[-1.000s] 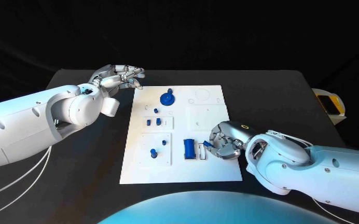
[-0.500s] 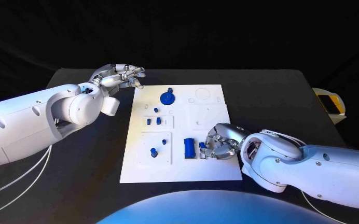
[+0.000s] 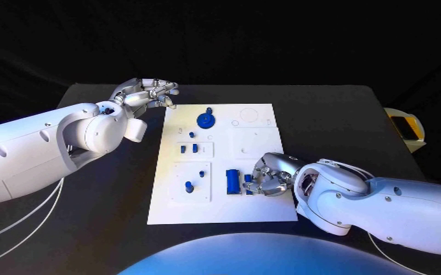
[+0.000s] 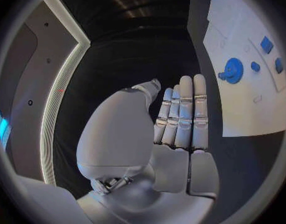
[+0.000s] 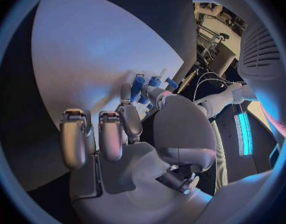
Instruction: Assemble the parts on the task board
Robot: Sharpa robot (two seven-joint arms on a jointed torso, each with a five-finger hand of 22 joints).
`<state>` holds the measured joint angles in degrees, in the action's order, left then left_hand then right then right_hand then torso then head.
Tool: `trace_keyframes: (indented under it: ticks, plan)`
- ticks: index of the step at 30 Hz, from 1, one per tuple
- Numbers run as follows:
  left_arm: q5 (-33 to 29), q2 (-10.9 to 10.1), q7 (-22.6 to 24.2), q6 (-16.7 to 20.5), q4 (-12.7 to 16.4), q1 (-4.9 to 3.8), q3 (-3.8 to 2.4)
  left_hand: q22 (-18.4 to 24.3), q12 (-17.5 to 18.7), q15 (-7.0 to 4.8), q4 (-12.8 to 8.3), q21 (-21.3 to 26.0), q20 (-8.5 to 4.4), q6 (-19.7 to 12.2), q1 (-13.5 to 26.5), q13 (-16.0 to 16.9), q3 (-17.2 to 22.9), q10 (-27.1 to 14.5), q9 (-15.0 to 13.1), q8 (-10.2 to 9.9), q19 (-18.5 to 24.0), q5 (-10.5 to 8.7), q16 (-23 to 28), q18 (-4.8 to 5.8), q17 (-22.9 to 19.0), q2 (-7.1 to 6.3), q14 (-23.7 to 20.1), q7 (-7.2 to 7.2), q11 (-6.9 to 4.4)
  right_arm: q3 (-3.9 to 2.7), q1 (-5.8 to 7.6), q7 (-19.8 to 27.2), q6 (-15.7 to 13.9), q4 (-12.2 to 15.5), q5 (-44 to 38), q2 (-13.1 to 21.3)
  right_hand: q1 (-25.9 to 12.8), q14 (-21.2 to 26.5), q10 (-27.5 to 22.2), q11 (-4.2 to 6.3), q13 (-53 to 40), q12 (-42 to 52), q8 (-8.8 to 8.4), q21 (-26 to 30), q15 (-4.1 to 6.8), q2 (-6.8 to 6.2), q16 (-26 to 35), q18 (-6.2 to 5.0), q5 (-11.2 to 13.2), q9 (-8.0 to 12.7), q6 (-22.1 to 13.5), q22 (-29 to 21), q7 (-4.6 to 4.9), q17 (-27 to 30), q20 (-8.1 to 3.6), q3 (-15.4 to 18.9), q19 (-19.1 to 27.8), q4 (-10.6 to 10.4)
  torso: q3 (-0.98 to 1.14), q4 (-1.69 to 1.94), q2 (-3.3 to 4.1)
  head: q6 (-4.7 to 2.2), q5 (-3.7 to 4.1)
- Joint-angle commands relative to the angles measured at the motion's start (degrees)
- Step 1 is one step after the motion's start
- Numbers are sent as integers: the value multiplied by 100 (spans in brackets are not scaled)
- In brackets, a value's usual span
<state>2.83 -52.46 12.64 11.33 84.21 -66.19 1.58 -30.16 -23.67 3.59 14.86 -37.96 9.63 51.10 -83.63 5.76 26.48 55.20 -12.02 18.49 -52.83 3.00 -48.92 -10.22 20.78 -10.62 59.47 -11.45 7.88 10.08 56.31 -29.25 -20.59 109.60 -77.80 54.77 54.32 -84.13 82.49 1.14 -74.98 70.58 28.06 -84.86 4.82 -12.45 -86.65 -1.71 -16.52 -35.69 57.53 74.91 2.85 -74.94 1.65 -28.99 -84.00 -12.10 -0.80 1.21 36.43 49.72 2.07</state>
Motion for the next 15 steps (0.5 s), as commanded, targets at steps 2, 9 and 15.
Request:
trace_keyframes:
  ticks: [2,9,15]
  plan:
    - [16,5,25,-100,17,-4,-3,5,-33,27,31,19,-11,-23,-8,-8,2,-51,-4,-18,-46,6,30,-24,5,34,-14,3,-7,2,-5,-17,79,4,-37,-16,-126,-427,23,4,-266,24,-28,-13,-8,-47,-16,66,76,12,27,1369,11,-654,-12,344,-428,-203,3,-2,-2,-2,-1]
    - [16,3,23,-97,17,-4,-3,9,-36,28,40,25,-10,-23,-5,-8,-1,-53,-5,-17,-49,6,31,-23,7,37,-14,1,-6,2,-5,14,41,14,-62,1,-85,-426,20,11,-267,10,-34,5,-2,-32,-12,62,383,15,29,1364,3,-649,-18,635,-421,-412,4,-3,-1,-3,0]
    - [16,2,23,-97,15,-4,-3,9,-36,28,40,25,-10,-23,-5,-8,-1,-53,-5,-17,-49,6,31,-23,7,37,-14,1,-6,2,-5,93,64,38,-80,93,103,-426,21,13,-270,8,-38,-6,0,10,-12,65,377,17,25,1367,2,-652,-20,712,-425,-395,7,-5,-2,-3,3]
